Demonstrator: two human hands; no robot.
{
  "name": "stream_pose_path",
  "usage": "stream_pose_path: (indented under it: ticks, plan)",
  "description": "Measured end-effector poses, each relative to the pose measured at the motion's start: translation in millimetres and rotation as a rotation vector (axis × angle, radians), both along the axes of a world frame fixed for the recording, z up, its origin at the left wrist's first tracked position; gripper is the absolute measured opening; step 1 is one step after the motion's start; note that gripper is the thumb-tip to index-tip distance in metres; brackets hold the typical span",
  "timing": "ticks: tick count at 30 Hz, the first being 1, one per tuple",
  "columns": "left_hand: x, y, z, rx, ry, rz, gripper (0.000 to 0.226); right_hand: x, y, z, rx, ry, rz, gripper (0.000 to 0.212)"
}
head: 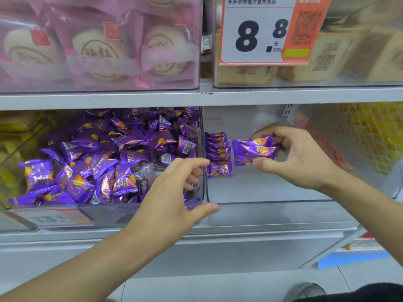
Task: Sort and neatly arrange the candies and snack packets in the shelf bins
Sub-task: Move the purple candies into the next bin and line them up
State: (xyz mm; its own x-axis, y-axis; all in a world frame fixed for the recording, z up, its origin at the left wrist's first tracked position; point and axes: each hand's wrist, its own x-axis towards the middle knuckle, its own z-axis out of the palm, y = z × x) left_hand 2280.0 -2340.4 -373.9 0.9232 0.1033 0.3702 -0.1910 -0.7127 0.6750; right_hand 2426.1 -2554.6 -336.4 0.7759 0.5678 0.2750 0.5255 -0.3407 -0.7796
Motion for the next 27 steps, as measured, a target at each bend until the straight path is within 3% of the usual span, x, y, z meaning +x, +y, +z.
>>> stream_pose_path:
  ticks: [7,10,17,27]
  plan:
    - [9,1,-4,-0.174,-0.034,-0.022,0.075,21,26,-31,-0.421,0.046,0.108,0.038]
    - [8,2,-6,-0.189,-0.039,-0.036,0.073,28,42,-43,-0.479,0.098,0.092,0.038]
    - [7,9,-10,-0.062,-0.074,-0.056,0.072,28,63,-53,-0.653,0.023,0.030,0.048]
    - [7,10,-14,-0.082,-0.059,-0.065,0.070,23,68,-45,-0.655,0.055,-0.054,0.045]
